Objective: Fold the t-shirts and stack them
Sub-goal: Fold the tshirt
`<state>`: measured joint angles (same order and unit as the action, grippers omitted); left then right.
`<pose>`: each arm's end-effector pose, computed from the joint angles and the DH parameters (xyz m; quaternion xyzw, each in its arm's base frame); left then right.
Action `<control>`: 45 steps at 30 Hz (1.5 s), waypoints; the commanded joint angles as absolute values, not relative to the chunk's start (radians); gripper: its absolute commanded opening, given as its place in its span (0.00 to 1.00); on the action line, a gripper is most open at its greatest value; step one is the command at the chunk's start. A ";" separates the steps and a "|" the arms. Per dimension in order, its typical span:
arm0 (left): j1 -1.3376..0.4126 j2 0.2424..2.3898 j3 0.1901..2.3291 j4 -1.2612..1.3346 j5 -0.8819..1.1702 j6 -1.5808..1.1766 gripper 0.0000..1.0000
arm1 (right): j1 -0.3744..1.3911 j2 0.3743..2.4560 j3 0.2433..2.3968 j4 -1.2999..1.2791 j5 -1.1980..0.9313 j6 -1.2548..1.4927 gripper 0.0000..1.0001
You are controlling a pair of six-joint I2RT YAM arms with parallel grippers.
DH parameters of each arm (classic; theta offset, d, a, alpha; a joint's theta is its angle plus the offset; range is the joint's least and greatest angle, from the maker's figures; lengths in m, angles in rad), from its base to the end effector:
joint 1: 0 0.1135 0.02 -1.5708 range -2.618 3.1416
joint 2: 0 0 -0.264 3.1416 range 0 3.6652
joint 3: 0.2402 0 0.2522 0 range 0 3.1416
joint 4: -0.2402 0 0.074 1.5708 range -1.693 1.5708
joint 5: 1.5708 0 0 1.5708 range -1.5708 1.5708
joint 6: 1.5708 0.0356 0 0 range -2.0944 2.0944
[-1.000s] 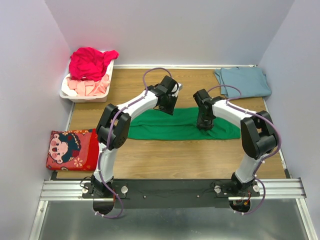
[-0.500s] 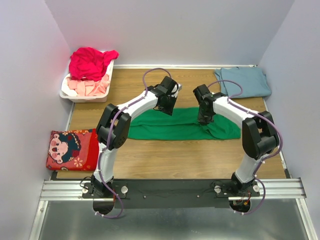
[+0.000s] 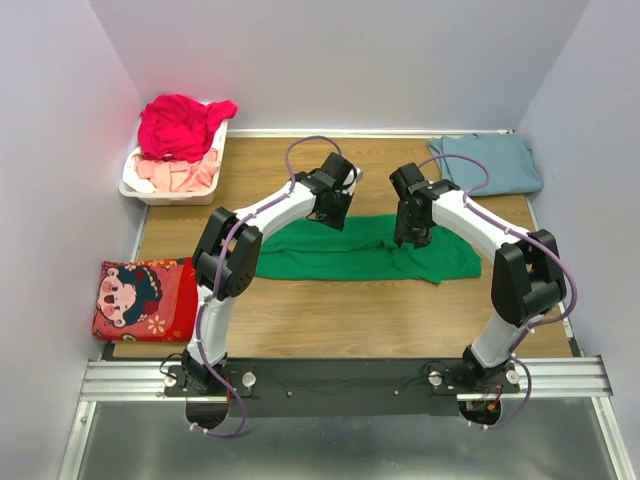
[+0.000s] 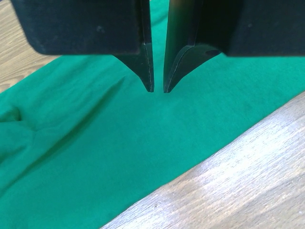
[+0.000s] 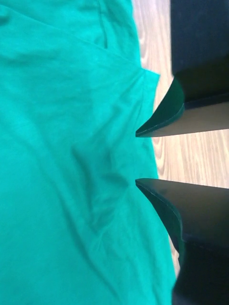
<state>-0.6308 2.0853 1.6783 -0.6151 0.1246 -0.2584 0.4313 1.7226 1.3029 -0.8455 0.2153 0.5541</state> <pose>0.3653 -0.2723 0.2082 0.1944 0.9410 -0.1704 0.2183 0.3128 0.1356 0.2257 0.0766 0.9798 -0.0220 0.1836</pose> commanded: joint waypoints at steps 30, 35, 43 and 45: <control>-0.649 2.056 1.638 -0.601 0.133 -0.229 0.22 | 0.250 1.572 1.020 -0.905 0.293 0.729 0.40; -0.649 2.057 1.634 -0.601 0.129 -0.226 0.22 | 0.244 1.559 0.994 -0.902 0.272 0.742 0.40; -0.649 2.062 1.635 -0.603 0.129 -0.226 0.22 | 0.244 1.566 0.936 -0.844 0.224 0.747 0.39; -0.649 2.060 1.634 -0.604 0.127 -0.225 0.22 | 0.242 1.572 0.924 -0.828 0.222 0.746 0.39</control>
